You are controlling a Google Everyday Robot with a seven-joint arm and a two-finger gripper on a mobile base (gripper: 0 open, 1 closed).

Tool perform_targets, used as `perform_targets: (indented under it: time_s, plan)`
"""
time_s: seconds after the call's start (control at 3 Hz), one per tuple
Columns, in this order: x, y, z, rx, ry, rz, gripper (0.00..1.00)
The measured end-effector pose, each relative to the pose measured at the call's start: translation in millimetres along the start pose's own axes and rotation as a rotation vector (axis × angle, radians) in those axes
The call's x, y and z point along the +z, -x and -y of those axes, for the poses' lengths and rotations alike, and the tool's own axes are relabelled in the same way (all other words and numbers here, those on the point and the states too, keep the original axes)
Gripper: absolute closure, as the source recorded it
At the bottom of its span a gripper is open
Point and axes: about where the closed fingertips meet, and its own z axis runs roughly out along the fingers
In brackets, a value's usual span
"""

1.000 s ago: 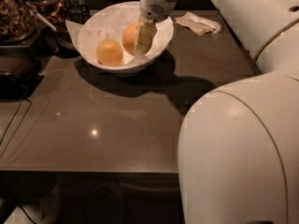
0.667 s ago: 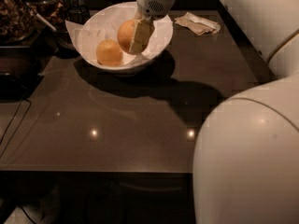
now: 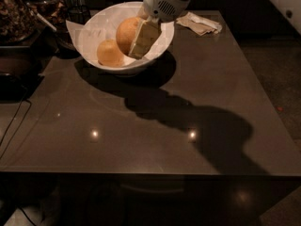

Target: Pick orange from white bowl

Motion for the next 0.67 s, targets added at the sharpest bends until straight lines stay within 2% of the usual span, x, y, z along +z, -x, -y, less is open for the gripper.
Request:
perform_targets:
  time_s: [0.33,0.67]
  plan:
    - [-31.5,7.3,-56.6,0.049,-0.033,0.029,1.0]
    - [-32.4,7.1,-58.9,0.048,-0.033,0.027,1.0]
